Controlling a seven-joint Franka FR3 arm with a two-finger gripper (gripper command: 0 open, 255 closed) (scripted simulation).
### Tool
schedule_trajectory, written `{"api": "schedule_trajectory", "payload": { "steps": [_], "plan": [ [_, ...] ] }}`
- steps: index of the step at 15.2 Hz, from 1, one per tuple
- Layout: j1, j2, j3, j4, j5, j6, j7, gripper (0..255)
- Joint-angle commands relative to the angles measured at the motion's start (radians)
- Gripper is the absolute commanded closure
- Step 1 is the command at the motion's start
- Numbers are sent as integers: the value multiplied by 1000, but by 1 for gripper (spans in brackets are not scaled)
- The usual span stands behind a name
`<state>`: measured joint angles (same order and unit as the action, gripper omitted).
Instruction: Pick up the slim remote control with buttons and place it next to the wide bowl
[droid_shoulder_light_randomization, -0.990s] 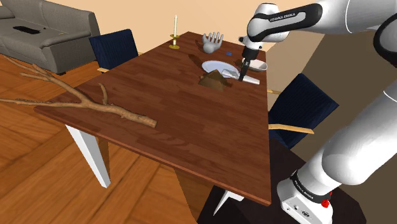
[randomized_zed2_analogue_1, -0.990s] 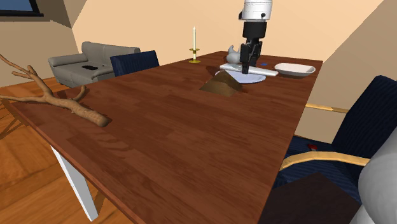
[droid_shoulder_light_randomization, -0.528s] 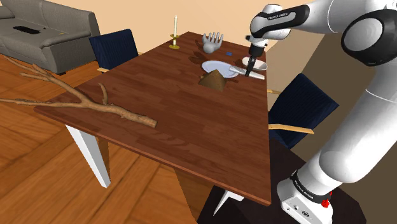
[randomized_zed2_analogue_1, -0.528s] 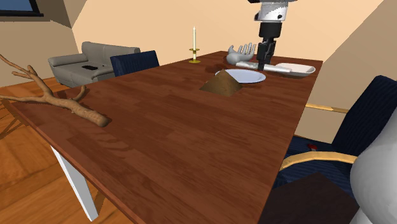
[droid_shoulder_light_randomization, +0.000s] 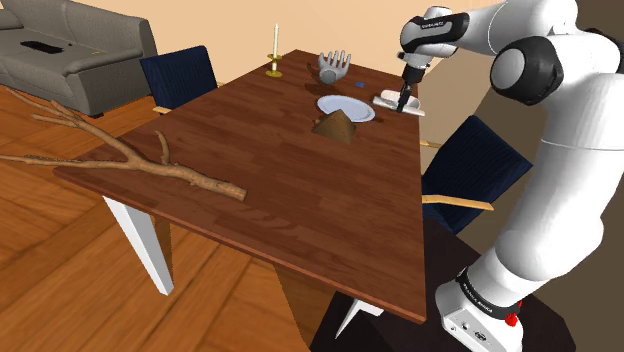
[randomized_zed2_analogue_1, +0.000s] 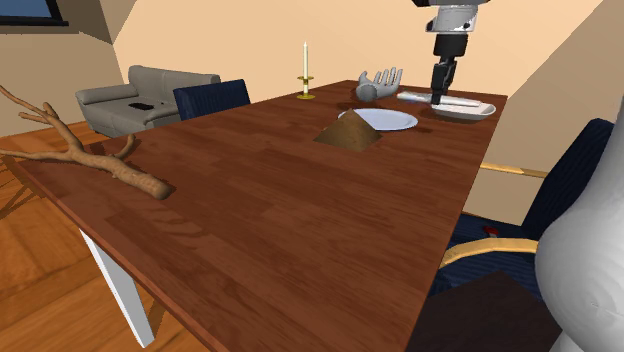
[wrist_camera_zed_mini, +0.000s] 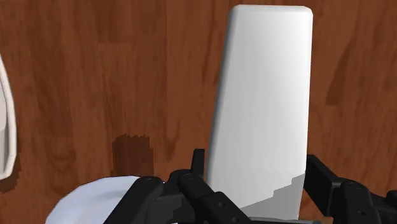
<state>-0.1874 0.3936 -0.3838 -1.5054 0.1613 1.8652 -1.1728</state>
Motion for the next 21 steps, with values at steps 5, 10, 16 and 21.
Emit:
{"api": "schedule_trajectory", "payload": {
  "steps": [5, 10, 16, 21],
  "plan": [
    [-143, 244, 5, 374, 74, -140, -88, 255],
    [-219, 381, 19, 567, 102, -195, -111, 255],
    [-203, 374, 19, 471, 103, -109, -120, 255],
    [-195, 379, 21, 411, 107, -46, -127, 255]
  ]
}}
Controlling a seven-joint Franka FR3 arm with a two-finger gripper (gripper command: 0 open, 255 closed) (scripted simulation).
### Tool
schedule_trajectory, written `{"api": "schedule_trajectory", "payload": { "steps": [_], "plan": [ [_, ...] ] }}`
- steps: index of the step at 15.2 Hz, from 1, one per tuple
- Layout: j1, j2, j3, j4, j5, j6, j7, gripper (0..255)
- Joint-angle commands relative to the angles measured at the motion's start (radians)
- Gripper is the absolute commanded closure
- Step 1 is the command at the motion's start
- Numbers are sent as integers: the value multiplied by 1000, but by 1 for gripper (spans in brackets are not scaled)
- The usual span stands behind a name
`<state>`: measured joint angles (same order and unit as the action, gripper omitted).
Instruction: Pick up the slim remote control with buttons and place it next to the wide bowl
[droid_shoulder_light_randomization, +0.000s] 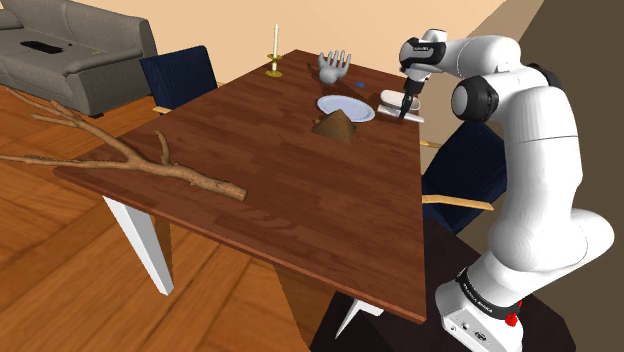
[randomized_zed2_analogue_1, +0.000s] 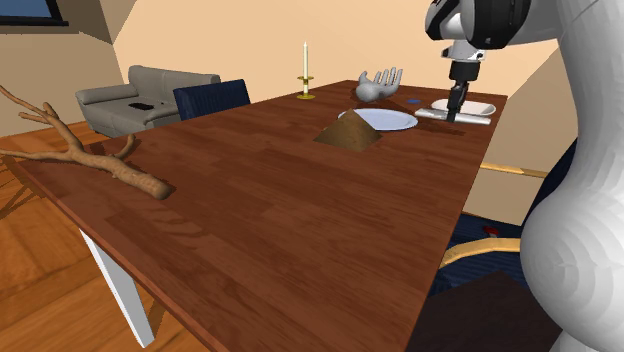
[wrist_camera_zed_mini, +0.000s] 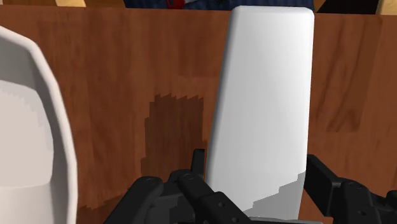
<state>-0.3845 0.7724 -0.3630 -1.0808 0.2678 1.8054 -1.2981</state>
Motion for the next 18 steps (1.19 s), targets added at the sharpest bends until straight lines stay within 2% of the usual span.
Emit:
{"api": "schedule_trajectory", "payload": {
  "steps": [1, 7, 15, 16, 18],
  "plan": [
    [3, 2, 1, -24, 2, 26, -3, 255],
    [9, 20, 6, -76, 9, 94, -10, 255],
    [9, 20, 6, -78, 9, 96, -10, 255],
    [9, 20, 6, -78, 9, 97, -10, 0],
    [9, 21, 6, -78, 9, 96, -10, 0]
  ]
}}
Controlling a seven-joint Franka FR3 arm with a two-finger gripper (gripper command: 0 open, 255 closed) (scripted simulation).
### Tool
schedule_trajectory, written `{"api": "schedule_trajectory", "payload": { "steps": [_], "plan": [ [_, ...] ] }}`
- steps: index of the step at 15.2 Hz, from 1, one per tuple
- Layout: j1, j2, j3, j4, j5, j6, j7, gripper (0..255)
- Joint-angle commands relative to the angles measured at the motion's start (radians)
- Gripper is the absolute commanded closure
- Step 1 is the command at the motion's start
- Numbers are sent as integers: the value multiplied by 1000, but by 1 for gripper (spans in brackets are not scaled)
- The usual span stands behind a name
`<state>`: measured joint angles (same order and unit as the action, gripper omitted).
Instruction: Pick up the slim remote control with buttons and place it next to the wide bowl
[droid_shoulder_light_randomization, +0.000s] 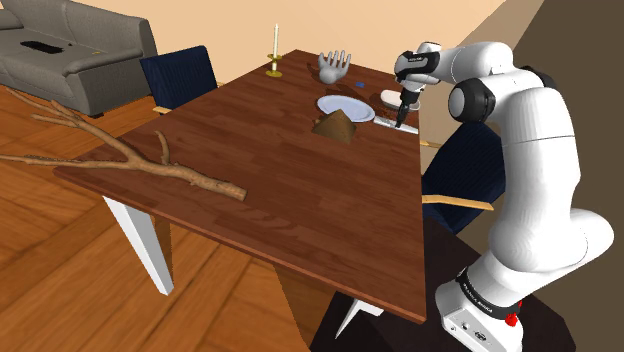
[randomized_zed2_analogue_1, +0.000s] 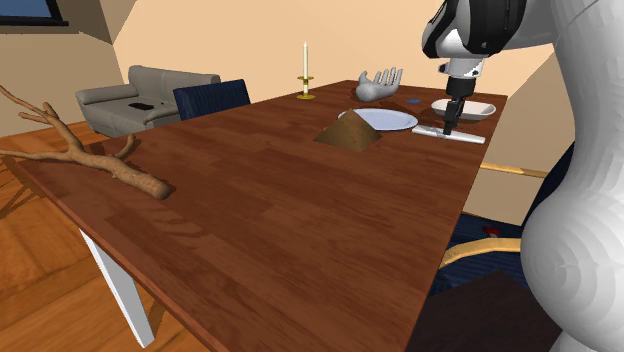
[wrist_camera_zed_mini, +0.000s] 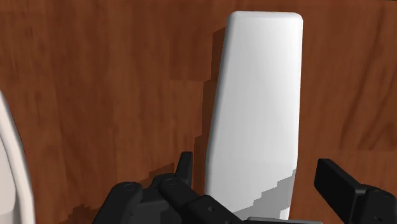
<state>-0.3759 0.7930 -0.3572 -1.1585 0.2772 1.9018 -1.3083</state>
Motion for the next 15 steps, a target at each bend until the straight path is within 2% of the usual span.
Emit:
{"api": "schedule_trajectory", "payload": {
  "steps": [1, 3, 7, 15],
  "plan": [
    [0, 0, 0, 0, 0, 0, 0, 0],
    [0, 0, 0, 0, 0, 0, 0, 0],
    [-11, -23, -6, 91, -10, -111, 11, 0],
    [-11, -23, -6, 91, -10, -111, 11, 0]
  ]
}}
